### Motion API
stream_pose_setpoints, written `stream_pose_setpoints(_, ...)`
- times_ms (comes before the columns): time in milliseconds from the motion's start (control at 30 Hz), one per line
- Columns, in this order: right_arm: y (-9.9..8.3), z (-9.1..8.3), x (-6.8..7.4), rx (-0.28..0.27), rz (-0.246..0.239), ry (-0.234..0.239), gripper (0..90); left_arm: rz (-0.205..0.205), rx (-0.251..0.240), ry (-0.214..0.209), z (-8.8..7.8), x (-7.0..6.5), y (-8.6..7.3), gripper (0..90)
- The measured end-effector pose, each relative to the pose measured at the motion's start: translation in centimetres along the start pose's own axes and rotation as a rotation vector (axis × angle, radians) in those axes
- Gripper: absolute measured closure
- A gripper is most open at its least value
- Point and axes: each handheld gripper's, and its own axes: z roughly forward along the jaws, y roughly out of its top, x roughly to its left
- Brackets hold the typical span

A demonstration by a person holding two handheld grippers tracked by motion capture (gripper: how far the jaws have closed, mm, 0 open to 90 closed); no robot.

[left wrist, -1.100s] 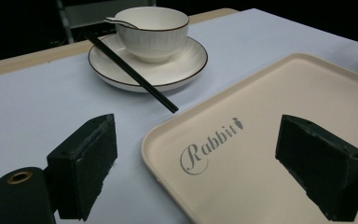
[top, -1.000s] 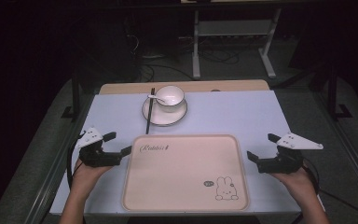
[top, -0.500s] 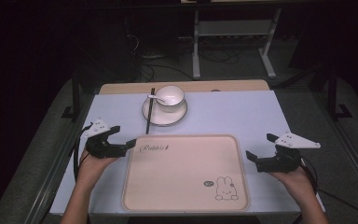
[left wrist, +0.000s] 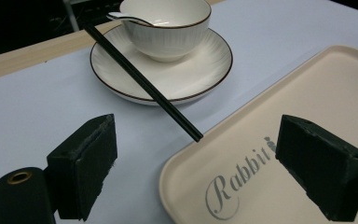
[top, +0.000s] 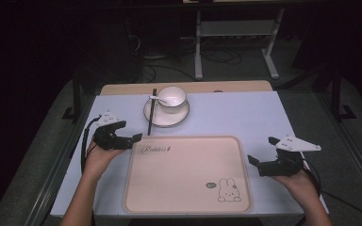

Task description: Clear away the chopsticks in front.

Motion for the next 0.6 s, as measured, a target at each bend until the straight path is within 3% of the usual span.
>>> stream_pose_setpoints(233,0.1,0.0,0.0,-0.007,0.008,-0.009,0.0,0.015,0.046,0.012,1.6,1.0,1.2,12.3)
stream_pose_setpoints(600,0.1,0.1,-0.1,-0.01,0.015,0.0,0.0,-0.01,0.069,0.036,4.1,2.0,3.0,13.5)
